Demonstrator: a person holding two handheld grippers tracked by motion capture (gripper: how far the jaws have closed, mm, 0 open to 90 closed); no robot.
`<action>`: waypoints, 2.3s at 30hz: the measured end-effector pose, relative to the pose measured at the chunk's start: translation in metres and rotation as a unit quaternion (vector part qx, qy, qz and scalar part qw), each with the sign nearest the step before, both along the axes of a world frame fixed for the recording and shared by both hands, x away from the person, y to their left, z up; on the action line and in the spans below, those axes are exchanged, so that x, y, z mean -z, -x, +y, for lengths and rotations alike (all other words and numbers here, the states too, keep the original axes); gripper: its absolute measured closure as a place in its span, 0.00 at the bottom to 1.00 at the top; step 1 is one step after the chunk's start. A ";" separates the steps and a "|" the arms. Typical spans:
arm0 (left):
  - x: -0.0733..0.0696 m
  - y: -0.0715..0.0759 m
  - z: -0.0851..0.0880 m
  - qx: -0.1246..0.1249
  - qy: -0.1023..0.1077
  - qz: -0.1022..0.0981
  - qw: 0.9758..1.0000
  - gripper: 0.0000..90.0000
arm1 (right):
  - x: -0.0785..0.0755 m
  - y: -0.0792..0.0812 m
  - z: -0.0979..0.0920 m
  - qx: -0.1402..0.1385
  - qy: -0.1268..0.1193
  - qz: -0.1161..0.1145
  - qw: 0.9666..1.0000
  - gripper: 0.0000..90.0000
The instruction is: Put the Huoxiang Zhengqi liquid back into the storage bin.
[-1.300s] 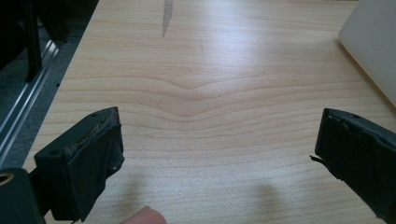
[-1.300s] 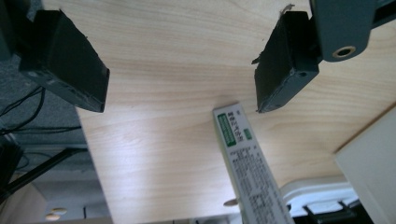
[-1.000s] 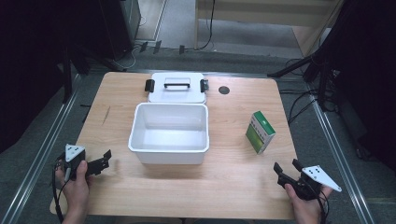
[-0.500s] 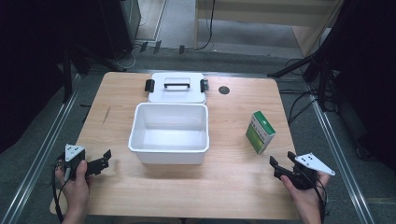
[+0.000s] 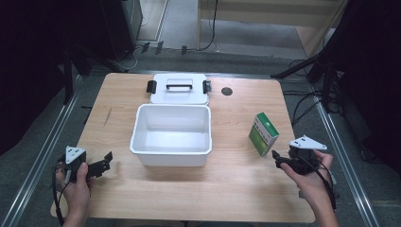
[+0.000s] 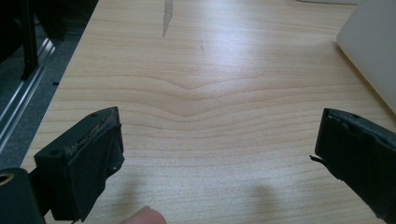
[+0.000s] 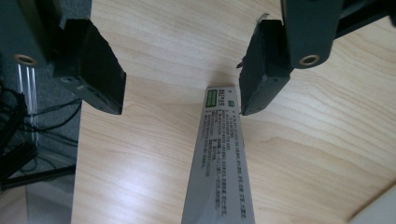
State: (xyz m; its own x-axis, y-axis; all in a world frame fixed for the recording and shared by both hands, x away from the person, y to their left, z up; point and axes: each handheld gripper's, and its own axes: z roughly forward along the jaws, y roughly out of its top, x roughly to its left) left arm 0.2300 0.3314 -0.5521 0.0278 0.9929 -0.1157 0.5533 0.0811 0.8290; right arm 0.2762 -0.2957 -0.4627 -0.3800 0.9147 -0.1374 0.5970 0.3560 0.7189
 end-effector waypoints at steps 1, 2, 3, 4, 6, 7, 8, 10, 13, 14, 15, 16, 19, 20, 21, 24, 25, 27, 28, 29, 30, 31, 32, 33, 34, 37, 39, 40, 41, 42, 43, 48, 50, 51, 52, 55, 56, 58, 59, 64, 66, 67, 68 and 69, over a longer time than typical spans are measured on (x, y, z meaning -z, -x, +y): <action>0.000 0.000 0.000 0.000 0.000 0.000 1.000 0.02 | -0.002 -0.002 0.002 -0.001 0.005 0.007 1.000 0.38; 0.000 0.000 0.000 0.000 0.000 0.000 1.000 0.02 | -0.005 -0.004 0.003 -0.003 0.010 0.013 1.000 0.38; 0.000 0.000 0.000 0.001 0.000 0.000 1.000 0.02 | -0.007 -0.007 0.004 -0.005 0.011 0.023 1.000 0.39; 0.000 0.000 0.000 0.001 0.000 0.001 1.000 0.02 | -0.009 -0.008 0.006 -0.006 0.013 0.031 0.999 0.39; 0.000 0.000 0.000 0.001 0.001 0.001 1.000 0.02 | -0.013 -0.014 0.009 -0.018 0.029 0.047 0.998 0.39; 0.000 0.000 0.000 0.001 0.001 0.001 1.000 0.02 | -0.015 -0.016 0.012 -0.022 0.035 0.058 0.997 0.38; 0.000 0.000 0.000 0.001 0.001 0.001 1.000 0.02 | -0.016 -0.018 0.014 -0.024 0.041 0.067 0.997 0.38; 0.000 0.000 0.001 0.001 0.001 0.001 1.000 0.02 | -0.020 -0.023 0.018 -0.027 0.045 0.087 0.995 0.38; 0.000 0.000 0.001 0.001 0.001 0.002 1.000 0.02 | -0.025 -0.033 0.020 -0.022 0.045 0.130 0.990 0.38; 0.000 0.000 0.001 0.001 0.001 0.002 1.000 0.02 | -0.028 -0.036 0.021 -0.020 0.043 0.141 0.989 0.38; 0.000 0.000 0.001 0.001 0.002 0.002 1.000 0.02 | -0.030 -0.038 0.022 -0.020 0.044 0.152 0.987 0.38; 0.000 0.000 0.001 0.000 0.002 0.002 1.000 0.02 | -0.032 -0.041 0.022 -0.020 0.044 0.165 0.985 0.38; 0.000 0.000 0.001 0.001 0.003 0.002 1.000 0.02 | -0.040 -0.049 0.026 -0.017 0.050 0.193 0.980 0.37; 0.000 0.000 0.001 0.001 0.002 0.002 1.000 0.02 | -0.042 -0.052 0.028 -0.016 0.052 0.203 0.978 0.36; 0.000 0.000 0.001 0.002 0.002 0.003 1.000 0.02 | -0.044 -0.054 0.029 -0.015 0.054 0.217 0.975 0.35; 0.000 0.000 0.001 0.002 0.002 0.002 1.000 0.02 | -0.049 -0.061 0.035 -0.022 0.066 0.247 0.966 0.35; 0.000 0.000 0.001 0.002 0.002 0.002 1.000 0.02 | -0.050 -0.064 0.036 -0.019 0.068 0.257 0.964 0.35; 0.000 0.000 0.001 0.002 0.002 0.003 1.000 0.02 | -0.052 -0.069 0.039 -0.010 0.078 0.269 0.960 0.36; 0.000 0.000 0.001 0.002 0.002 0.003 1.000 0.02 | -0.053 -0.072 0.040 -0.009 0.084 0.275 0.958 0.36; 0.000 0.000 0.001 0.002 0.002 0.003 1.000 0.02 | -0.054 -0.075 0.041 -0.010 0.087 0.281 0.956 0.36; 0.000 0.000 0.001 0.002 0.003 0.003 1.000 0.02 | -0.055 -0.077 0.043 -0.010 0.089 0.286 0.954 0.36; 0.000 0.000 0.001 0.002 0.003 0.003 1.000 0.02 | -0.056 -0.079 0.044 -0.010 0.091 0.291 0.952 0.36; 0.000 0.000 0.001 0.002 0.003 0.003 1.000 0.02 | -0.057 -0.081 0.046 -0.009 0.091 0.295 0.951 0.35; 0.000 0.000 0.001 0.002 0.003 0.003 1.000 0.02 | -0.059 -0.082 0.047 -0.010 0.090 0.297 0.951 0.36; 0.000 0.000 0.001 0.002 0.003 0.003 1.000 0.02 | -0.059 -0.082 0.047 -0.010 0.090 0.297 0.951 0.36; 0.000 -0.001 0.001 0.003 0.002 0.003 1.000 0.02 | -0.063 -0.088 0.051 -0.010 0.094 0.301 0.949 0.36; 0.000 -0.001 0.001 0.002 0.002 0.003 1.000 0.02 | -0.064 -0.095 0.056 0.000 0.103 0.306 0.946 0.39; 0.000 -0.001 0.001 0.003 0.002 0.003 1.000 0.02 | -0.065 -0.097 0.057 0.005 0.106 0.307 0.946 0.40; 0.000 -0.001 0.001 0.003 0.002 0.003 1.000 0.02 | -0.065 -0.100 0.059 0.009 0.106 0.308 0.945 0.40; 0.000 -0.001 0.001 0.002 0.002 0.003 1.000 0.02 | -0.065 -0.103 0.060 0.012 0.105 0.310 0.945 0.40; 0.000 -0.001 0.001 0.002 0.002 0.003 1.000 0.02 | -0.065 -0.105 0.061 0.013 0.104 0.312 0.944 0.40; 0.000 -0.001 0.001 0.003 0.003 0.003 1.000 0.02 | -0.064 -0.116 0.068 0.018 0.104 0.317 0.943 0.42; 0.000 -0.001 0.001 0.003 0.003 0.003 1.000 0.02 | -0.064 -0.120 0.070 0.018 0.105 0.320 0.941 0.44; 0.000 -0.001 0.001 0.003 0.004 0.004 1.000 0.02 | -0.064 -0.122 0.072 0.020 0.106 0.322 0.941 0.45; 0.000 -0.001 0.001 0.003 0.004 0.004 1.000 0.02 | -0.064 -0.123 0.072 0.019 0.106 0.323 0.940 0.46; 0.000 -0.001 0.001 0.003 0.004 0.004 1.000 0.02 | -0.063 -0.128 0.074 0.018 0.105 0.329 0.938 0.50; 0.000 -0.001 0.001 0.003 0.004 0.004 1.000 0.02 | -0.063 -0.130 0.075 0.020 0.104 0.332 0.937 0.52; 0.000 -0.001 0.001 0.003 0.004 0.004 1.000 0.02 | -0.062 -0.132 0.075 0.019 0.102 0.335 0.937 0.54; 0.000 -0.001 0.001 0.003 0.004 0.004 1.000 0.02 | -0.062 -0.133 0.075 0.019 0.101 0.337 0.936 0.55; 0.000 -0.001 0.001 0.003 0.004 0.004 1.000 0.02 | -0.060 -0.139 0.076 0.020 0.097 0.349 0.932 0.60; 0.000 -0.001 0.001 0.003 0.004 0.004 1.000 0.02 | -0.060 -0.141 0.076 0.018 0.093 0.349 0.932 0.62; 0.000 -0.001 0.001 0.003 0.004 0.004 1.000 0.02 | -0.060 -0.142 0.076 0.019 0.091 0.350 0.932 0.63; 0.000 -0.001 0.001 0.003 0.004 0.004 1.000 0.02 | -0.060 -0.143 0.076 0.018 0.090 0.349 0.932 0.64; 0.000 -0.001 0.001 0.003 0.004 0.004 1.000 0.02 | -0.059 -0.143 0.076 0.018 0.091 0.348 0.933 0.65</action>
